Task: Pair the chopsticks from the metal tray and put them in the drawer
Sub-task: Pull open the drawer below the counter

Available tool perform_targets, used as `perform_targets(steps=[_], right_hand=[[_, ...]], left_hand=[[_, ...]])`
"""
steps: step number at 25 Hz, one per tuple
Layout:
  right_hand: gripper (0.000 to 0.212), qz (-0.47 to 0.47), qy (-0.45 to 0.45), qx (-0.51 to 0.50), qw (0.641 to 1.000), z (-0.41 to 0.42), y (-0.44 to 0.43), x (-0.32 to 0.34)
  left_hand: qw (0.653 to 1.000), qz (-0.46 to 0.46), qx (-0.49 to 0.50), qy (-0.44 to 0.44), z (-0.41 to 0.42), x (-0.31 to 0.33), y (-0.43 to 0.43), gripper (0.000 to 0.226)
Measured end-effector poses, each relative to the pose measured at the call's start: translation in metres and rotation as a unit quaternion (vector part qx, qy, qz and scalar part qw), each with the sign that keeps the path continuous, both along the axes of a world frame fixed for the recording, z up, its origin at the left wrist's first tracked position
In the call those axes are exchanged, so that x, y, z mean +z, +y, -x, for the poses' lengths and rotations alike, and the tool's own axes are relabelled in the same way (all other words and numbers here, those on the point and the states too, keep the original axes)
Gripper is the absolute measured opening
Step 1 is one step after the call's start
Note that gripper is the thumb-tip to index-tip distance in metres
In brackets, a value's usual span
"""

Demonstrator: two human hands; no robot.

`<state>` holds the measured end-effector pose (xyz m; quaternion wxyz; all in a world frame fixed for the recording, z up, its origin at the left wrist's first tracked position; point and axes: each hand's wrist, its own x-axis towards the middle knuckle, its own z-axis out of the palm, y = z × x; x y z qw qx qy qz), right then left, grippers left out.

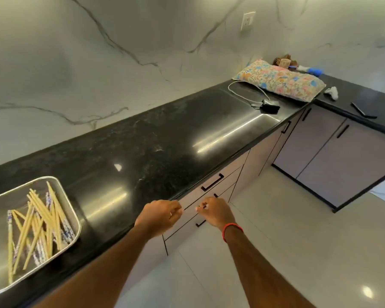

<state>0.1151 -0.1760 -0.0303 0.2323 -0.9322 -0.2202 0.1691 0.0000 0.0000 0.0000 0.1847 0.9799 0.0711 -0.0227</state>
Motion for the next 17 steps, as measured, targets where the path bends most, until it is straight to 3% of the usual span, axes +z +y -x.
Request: perform_targets(steps=[7, 11, 14, 17], right_hand=[[0.039, 0.068, 0.030, -0.035, 0.997, -0.062, 0.008, -0.059], [0.050, 0.084, 0.018, 0.030, 0.996, -0.097, 0.038, -0.089], [0.050, 0.128, 0.009, 0.097, 0.987, -0.128, 0.055, -0.108], [0.049, 0.205, 0.062, 0.157, 0.964, -0.152, 0.066, -0.124]], left_hand=[[0.989, 0.092, 0.065, 0.100, -0.041, -0.082, -0.031, 0.032], [0.975, 0.097, 0.074, 0.186, -0.067, -0.120, -0.034, 0.063], [0.970, 0.121, 0.095, 0.189, -0.083, -0.135, -0.030, 0.067], [0.956, 0.181, 0.128, 0.192, -0.083, -0.147, -0.030, 0.069]])
